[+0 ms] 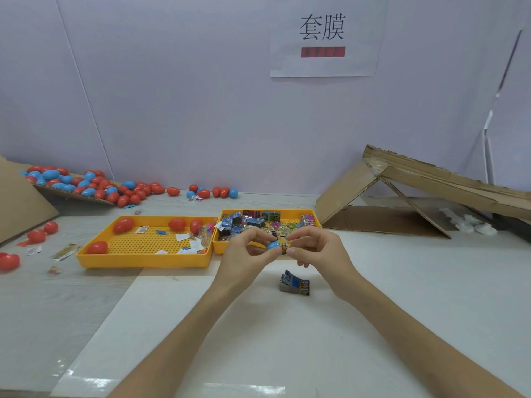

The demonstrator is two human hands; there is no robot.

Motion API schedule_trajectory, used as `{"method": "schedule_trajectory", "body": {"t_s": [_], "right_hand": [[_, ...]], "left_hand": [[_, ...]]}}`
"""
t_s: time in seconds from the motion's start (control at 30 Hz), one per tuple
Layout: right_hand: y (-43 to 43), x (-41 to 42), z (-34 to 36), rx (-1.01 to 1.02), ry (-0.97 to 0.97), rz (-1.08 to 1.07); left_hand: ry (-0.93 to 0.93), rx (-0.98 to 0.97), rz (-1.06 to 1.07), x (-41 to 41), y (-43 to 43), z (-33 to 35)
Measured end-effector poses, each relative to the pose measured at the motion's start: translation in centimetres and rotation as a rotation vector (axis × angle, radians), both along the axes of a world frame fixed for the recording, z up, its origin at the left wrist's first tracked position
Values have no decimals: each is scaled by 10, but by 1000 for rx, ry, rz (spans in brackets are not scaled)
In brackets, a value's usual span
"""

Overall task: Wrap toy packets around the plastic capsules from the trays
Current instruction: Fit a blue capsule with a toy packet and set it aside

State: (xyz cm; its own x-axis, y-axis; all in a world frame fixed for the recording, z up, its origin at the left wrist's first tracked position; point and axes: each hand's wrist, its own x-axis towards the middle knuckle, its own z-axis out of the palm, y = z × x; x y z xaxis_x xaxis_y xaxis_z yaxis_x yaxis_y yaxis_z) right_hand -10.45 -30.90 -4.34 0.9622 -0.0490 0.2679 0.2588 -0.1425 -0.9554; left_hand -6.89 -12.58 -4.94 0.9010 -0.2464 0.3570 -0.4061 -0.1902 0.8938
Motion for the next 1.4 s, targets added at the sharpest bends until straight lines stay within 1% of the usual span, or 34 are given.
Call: {"method": "schedule_trajectory", "body": {"t_s": [0.23,0.37,0.43,0.57,0.7,0.9,1.2,1.4], "right_hand": [[3,0,-1,-10,-61,-20],[2,0,-2,-105,-59,-77],[2,-1,-2,-141,-50,-53],[4,-1,-2,-122,-18,29],[5,-1,-1,-143,-40,25],[5,-2,0,-140,-56,52],[6,-3,1,-162,-39,61],[4,-2,0,-158,-48,52]], "left_hand": [[-3,-21,11,-1,0,1],[-4,-22,14,0,-1,1],[-5,-23,6,0,-1,1],[-20,-9,-15,2,0,1],[-43,-11,-31,2,0,1],[0,-78,-31,2,0,0],[-41,-33,-26,3,1,0],[-28,-41,-23,2,0,1]]}}
